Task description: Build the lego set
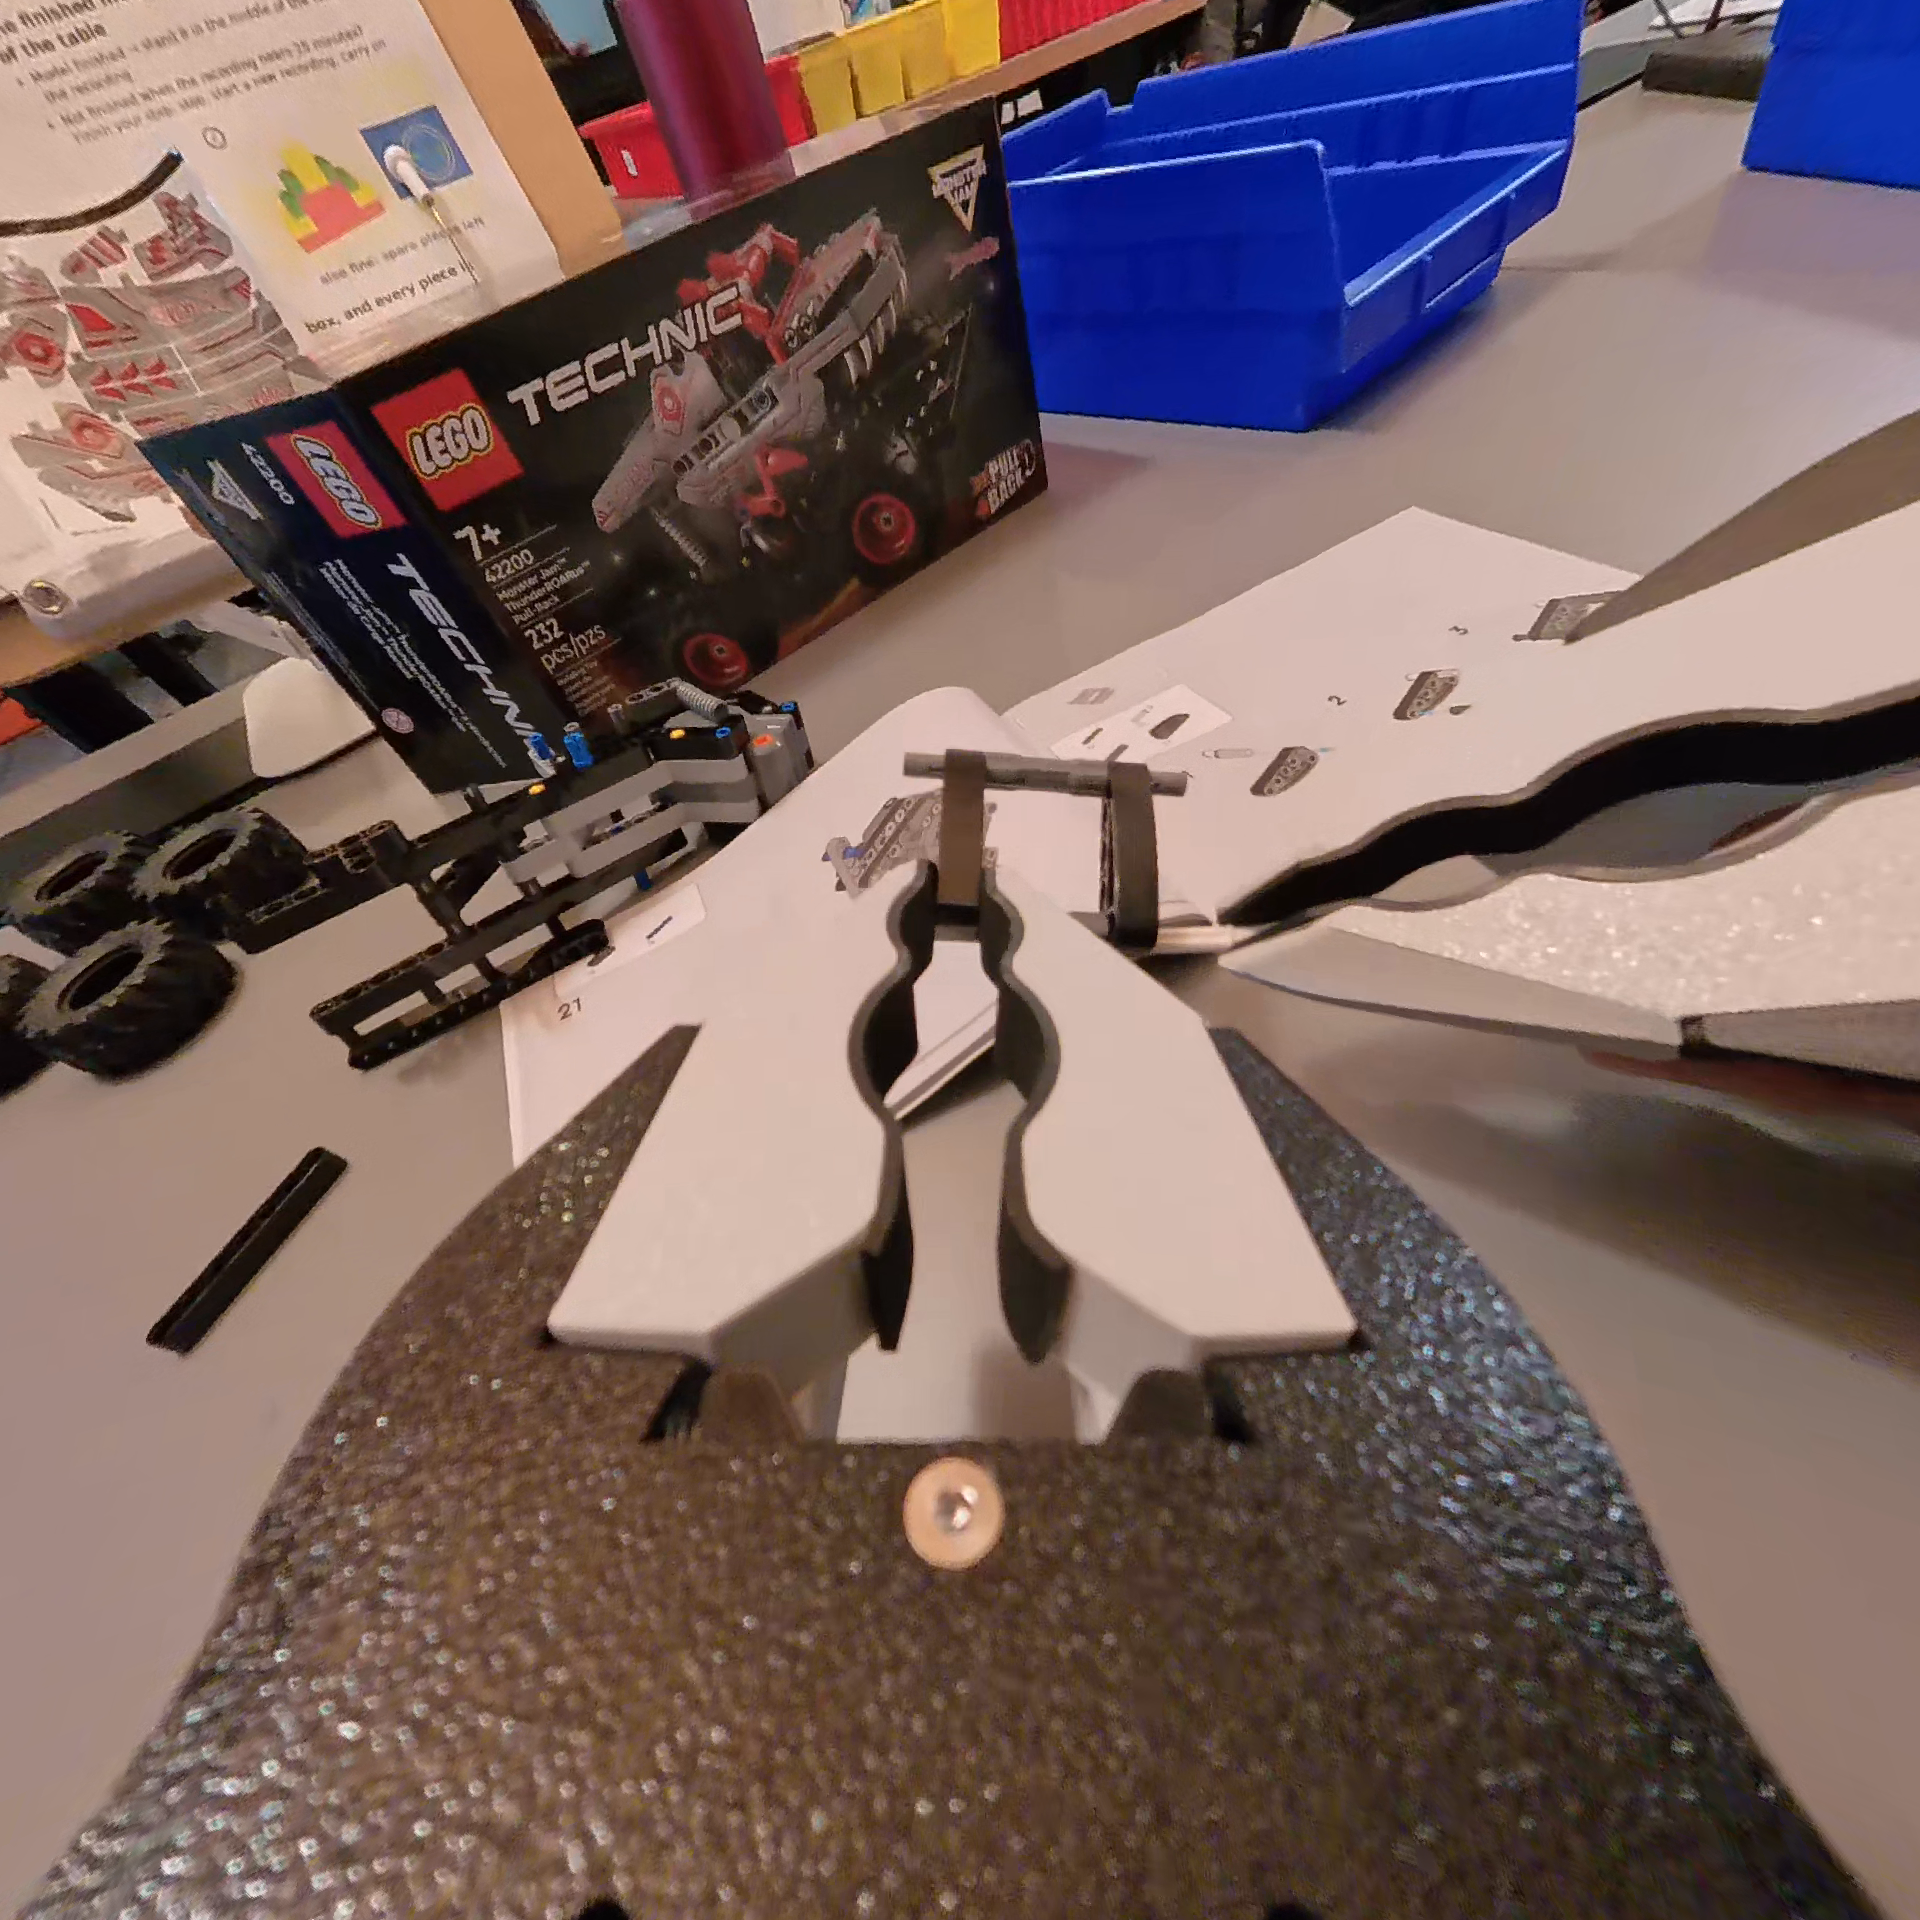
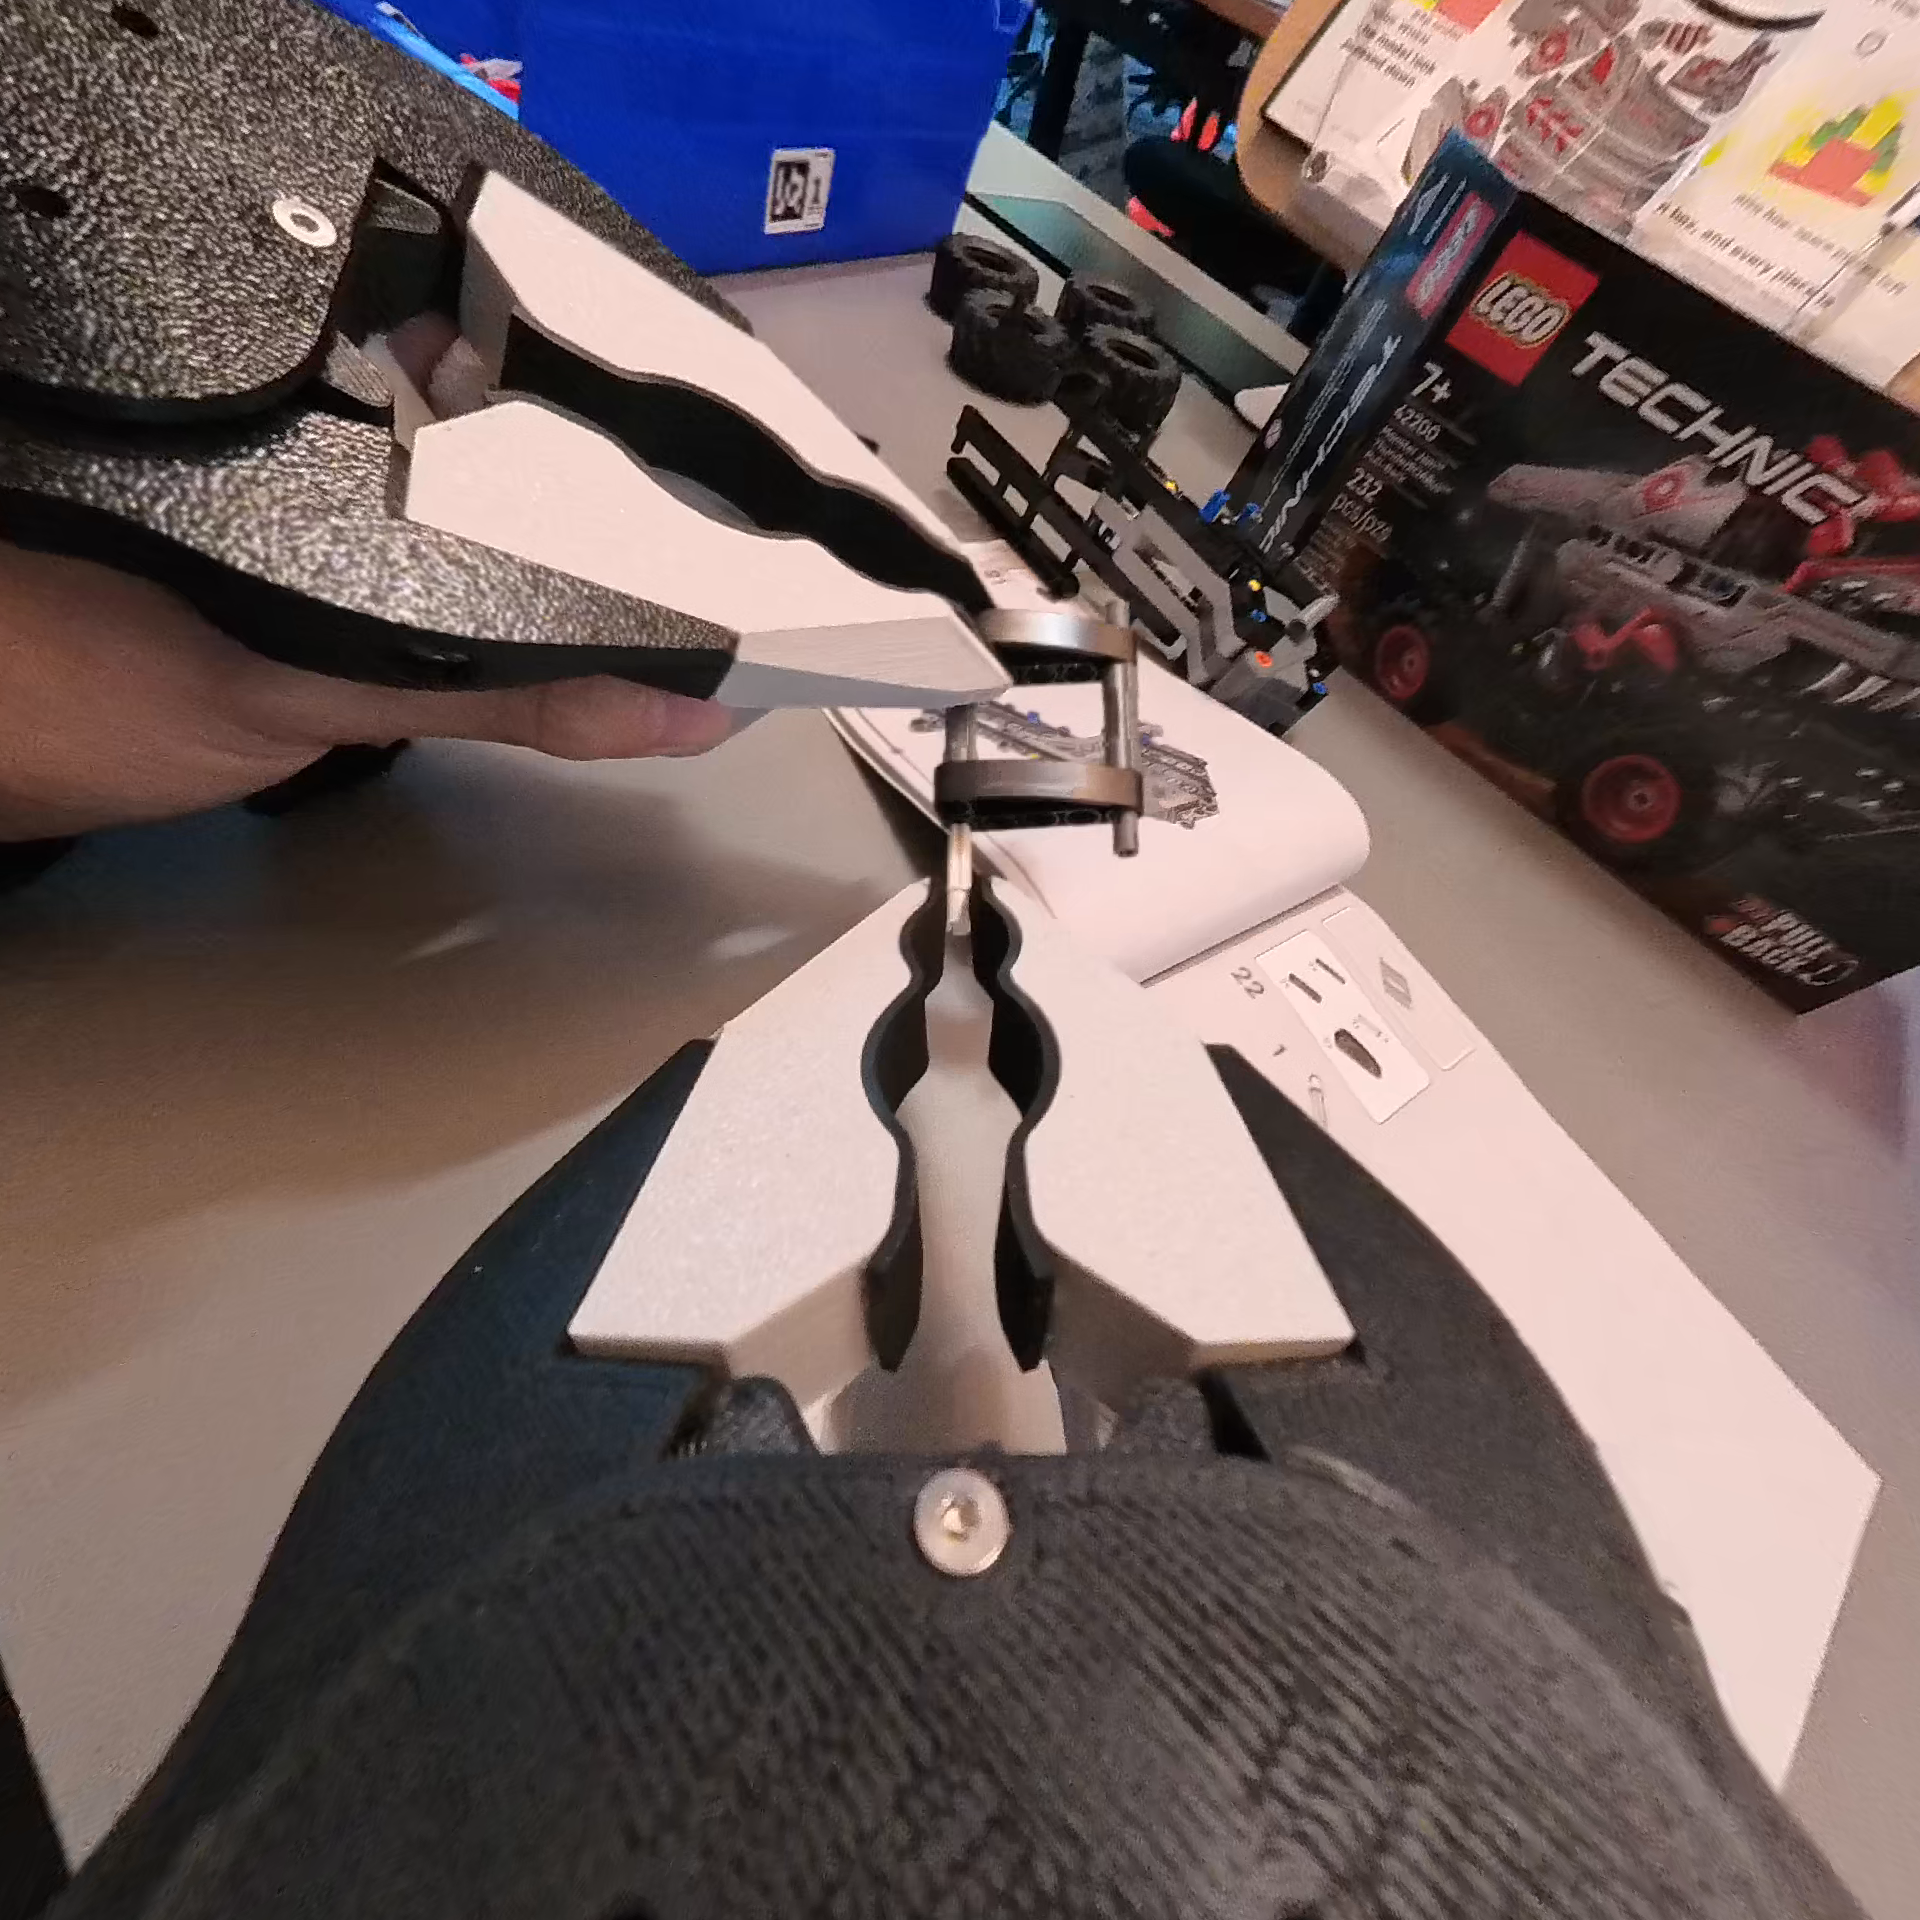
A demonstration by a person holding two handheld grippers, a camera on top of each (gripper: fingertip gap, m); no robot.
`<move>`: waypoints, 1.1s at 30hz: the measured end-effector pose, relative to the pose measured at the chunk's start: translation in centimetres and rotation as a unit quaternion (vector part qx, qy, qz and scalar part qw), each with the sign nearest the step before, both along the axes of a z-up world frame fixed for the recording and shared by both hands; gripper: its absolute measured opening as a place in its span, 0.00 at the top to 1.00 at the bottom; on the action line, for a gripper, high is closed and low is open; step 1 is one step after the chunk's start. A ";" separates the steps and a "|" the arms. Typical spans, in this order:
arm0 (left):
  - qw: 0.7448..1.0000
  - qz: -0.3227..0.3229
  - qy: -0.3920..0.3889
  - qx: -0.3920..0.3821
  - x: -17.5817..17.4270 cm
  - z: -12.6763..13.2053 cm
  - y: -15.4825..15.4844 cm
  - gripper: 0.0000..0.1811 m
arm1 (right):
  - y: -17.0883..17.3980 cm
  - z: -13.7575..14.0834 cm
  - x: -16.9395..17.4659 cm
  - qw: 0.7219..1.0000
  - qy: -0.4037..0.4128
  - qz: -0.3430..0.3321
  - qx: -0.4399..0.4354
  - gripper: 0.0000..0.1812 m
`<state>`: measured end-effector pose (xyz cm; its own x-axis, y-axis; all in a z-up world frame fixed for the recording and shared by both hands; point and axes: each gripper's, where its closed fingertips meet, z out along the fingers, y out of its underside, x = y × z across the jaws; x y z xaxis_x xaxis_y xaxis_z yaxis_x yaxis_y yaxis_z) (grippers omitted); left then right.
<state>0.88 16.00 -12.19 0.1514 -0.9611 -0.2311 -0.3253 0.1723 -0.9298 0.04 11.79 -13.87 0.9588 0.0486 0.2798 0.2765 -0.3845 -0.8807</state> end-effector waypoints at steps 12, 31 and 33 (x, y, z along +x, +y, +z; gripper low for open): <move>1.000 -0.014 -0.018 0.007 0.3 0.4 0.3 0.97 | 0.3 0.6 0.3 0.973 -0.227 -0.038 0.026 0.99; 0.992 -0.084 -0.085 -0.037 0.0 2.3 -0.1 0.97 | 0.0 2.4 -0.3 0.980 -0.172 -0.023 0.092 0.99; 0.991 -0.086 -0.095 -0.038 -0.1 2.6 -0.2 0.97 | -0.1 2.6 -0.4 0.981 -0.166 -0.023 0.100 0.99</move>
